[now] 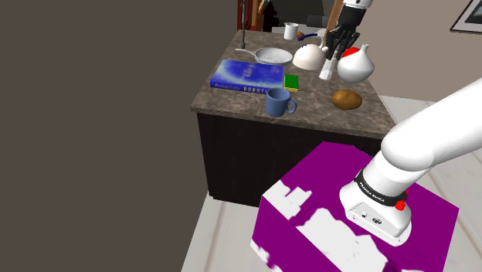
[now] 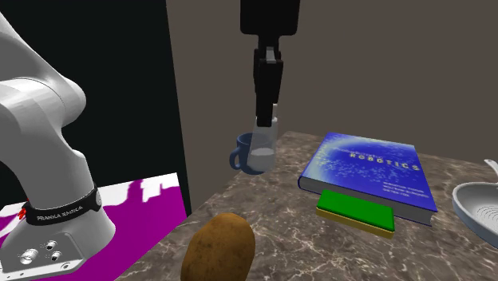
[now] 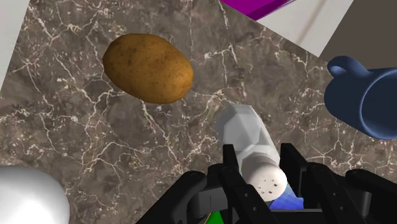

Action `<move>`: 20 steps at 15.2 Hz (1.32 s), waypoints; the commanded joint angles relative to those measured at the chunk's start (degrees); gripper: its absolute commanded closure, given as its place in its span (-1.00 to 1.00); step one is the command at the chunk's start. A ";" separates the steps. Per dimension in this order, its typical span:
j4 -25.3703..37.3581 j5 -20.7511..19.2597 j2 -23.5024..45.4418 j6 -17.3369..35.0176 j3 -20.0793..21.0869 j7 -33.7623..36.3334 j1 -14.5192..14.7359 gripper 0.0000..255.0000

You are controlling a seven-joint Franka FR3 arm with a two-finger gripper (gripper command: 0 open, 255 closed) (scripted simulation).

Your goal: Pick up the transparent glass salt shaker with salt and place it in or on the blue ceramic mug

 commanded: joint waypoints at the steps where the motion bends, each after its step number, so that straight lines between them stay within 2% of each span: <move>1: 1.27 -0.02 -0.25 -1.53 0.14 0.13 0.01 1.00; 6: 4.54 0.03 -0.54 -5.07 0.44 0.41 0.11 1.00; 13: 3.31 2.28 -3.58 -6.55 7.87 10.46 3.46 1.00; 20: 5.16 5.30 -3.43 -7.73 14.95 20.09 7.12 1.00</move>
